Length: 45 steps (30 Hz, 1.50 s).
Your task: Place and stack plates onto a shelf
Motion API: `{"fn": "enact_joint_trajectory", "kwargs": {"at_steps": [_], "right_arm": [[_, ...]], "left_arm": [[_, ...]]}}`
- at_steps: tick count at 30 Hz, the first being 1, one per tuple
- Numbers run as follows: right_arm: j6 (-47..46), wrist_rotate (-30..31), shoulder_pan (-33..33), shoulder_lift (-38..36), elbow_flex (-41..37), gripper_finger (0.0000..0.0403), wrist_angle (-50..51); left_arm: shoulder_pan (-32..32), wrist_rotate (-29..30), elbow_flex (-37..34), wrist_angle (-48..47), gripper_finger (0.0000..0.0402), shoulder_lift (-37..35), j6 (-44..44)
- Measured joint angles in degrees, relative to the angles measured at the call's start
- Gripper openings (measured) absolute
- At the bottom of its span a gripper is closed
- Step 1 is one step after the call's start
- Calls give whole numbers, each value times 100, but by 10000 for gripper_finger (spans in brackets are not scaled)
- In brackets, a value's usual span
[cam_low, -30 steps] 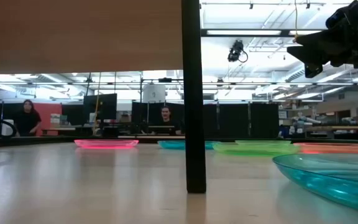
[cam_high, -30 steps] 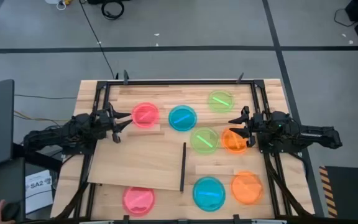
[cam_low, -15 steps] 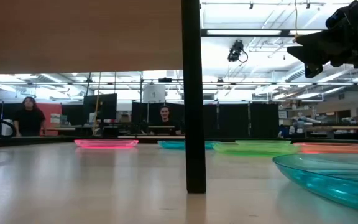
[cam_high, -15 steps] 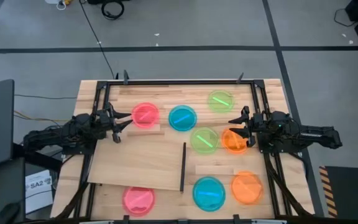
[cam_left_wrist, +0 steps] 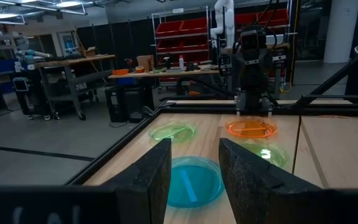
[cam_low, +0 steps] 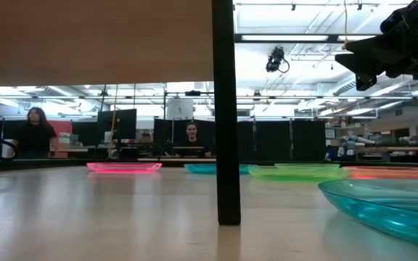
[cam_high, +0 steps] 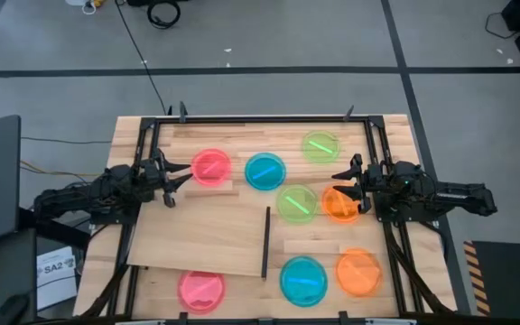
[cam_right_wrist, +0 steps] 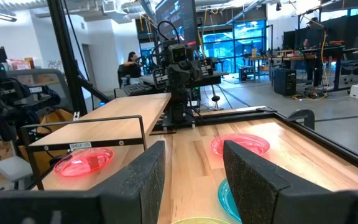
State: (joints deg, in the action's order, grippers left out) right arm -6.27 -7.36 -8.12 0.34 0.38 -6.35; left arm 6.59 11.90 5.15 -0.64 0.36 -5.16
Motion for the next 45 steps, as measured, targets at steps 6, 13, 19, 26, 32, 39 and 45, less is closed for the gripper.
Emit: {"fn": "enact_joint_trajectory", "kwargs": {"at_steps": [6,13,19,26,32,39,45], "right_arm": [[1,0,0,2,-1,169,0],[227,3,0,0,0,169,-92],[285,-52,0,2,0,169,-175],[325,-281,0,0,-2,169,-175],[331,-281,0,0,0,169,-175],[286,-281,0,2,-2,202,-173],[284,123,0,2,0,274,-173]], "left_arm": [[0,2,0,0,142,0,1],[0,2,0,0,142,0,0],[0,2,0,0,142,0,1],[0,2,0,0,142,0,1],[-2,2,0,0,142,0,1],[0,2,0,0,142,0,1],[0,2,0,0,142,0,-1]]}}
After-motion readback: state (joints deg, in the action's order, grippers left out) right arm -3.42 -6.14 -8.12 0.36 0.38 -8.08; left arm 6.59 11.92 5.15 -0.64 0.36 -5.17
